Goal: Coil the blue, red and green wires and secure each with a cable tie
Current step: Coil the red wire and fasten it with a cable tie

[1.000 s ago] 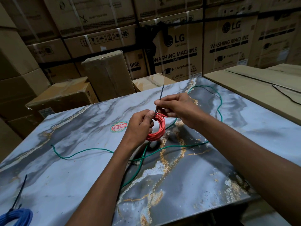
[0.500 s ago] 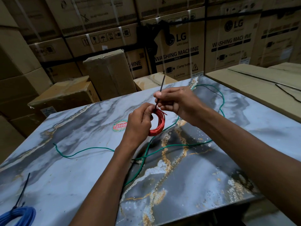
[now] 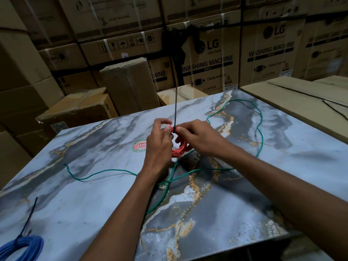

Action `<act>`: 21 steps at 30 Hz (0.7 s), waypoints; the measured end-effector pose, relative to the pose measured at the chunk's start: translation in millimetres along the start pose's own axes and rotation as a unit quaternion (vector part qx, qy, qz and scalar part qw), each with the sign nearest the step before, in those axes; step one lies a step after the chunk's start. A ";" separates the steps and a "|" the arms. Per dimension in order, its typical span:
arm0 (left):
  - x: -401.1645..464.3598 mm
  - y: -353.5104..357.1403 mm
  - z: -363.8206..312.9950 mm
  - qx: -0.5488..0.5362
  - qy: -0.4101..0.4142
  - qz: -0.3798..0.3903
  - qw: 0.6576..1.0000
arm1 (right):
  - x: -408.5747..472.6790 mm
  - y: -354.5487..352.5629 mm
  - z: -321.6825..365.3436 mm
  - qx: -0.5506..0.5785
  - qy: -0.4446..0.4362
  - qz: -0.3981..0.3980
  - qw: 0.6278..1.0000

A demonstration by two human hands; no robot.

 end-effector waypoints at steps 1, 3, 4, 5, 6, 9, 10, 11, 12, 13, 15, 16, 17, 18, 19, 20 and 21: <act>-1.1 -1.3 -1.9 0.014 0.005 -0.012 1.000 | -1.2 1.7 5.6 -0.045 -0.009 -0.023 0.999; -1.1 -3.8 -4.6 0.026 0.019 -0.028 0.999 | -1.6 3.8 6.9 -0.041 -0.004 -0.038 0.998; -0.7 -4.7 -4.8 0.025 0.019 -0.036 0.999 | -2.0 4.8 4.7 -0.004 0.006 -0.028 1.000; 0.0 -5.4 -4.4 0.023 0.016 -0.043 0.999 | -2.7 6.3 3.6 0.031 0.011 -0.016 0.999; 0.0 -5.4 -4.4 0.017 0.011 -0.048 0.999 | -4.4 6.5 5.2 0.038 0.004 -0.021 0.999; -1.3 0.2 -7.1 -0.057 -0.010 -0.059 0.997 | -7.4 8.6 12.4 -0.024 -0.027 -0.123 0.992; -1.8 2.0 -8.3 -0.087 -0.026 -0.069 0.993 | -7.4 9.6 13.8 -0.033 -0.029 -0.153 0.987; -1.9 3.9 -9.0 -0.121 -0.051 -0.083 0.988 | -6.5 9.5 14.3 -0.041 -0.035 -0.174 0.983; -2.3 5.3 -8.2 -0.165 -0.085 -0.099 0.978 | -5.1 7.8 14.8 -0.050 -0.042 -0.189 0.980; -2.8 7.4 -5.7 -0.228 -0.128 -0.110 0.959 | -3.8 5.5 14.9 -0.062 -0.051 -0.201 0.976; -6.1 16.3 -2.2 -0.395 -0.228 -0.111 0.883 | -4.3 -1.8 14.1 -0.079 -0.071 -0.214 0.971; -9.4 21.6 -1.6 -0.458 -0.279 -0.101 0.838 | -5.5 -4.4 12.5 -0.083 -0.078 -0.216 0.970; -12.5 25.8 0.0 -0.484 -0.323 -0.085 0.808 | -6.4 -6.1 11.4 -0.086 -0.083 -0.217 0.969; -15.7 29.1 0.3 -0.484 -0.352 -0.066 0.798 | -7.1 -7.0 10.2 -0.087 -0.083 -0.217 0.969; -17.8 31.8 0.7 -0.471 -0.366 -0.052 0.801 | -7.3 -7.5 8.8 -0.088 -0.079 -0.220 0.968; -18.7 33.2 0.3 -0.459 -0.367 -0.048 0.808 | -7.0 -7.5 7.6 -0.090 -0.075 -0.223 0.968; -18.2 33.8 -0.4 -0.451 -0.360 -0.058 0.815 | -6.6 -7.0 7.2 -0.092 -0.072 -0.227 0.967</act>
Point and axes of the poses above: each hand's wrist, its own x-axis towards the middle knuckle, its own y-axis out of the palm, z = x × y, the point moved 6 cm from there along x, towards the middle knuckle, and after that the axes turned 14 degrees about -x, right-handed, at the moved point
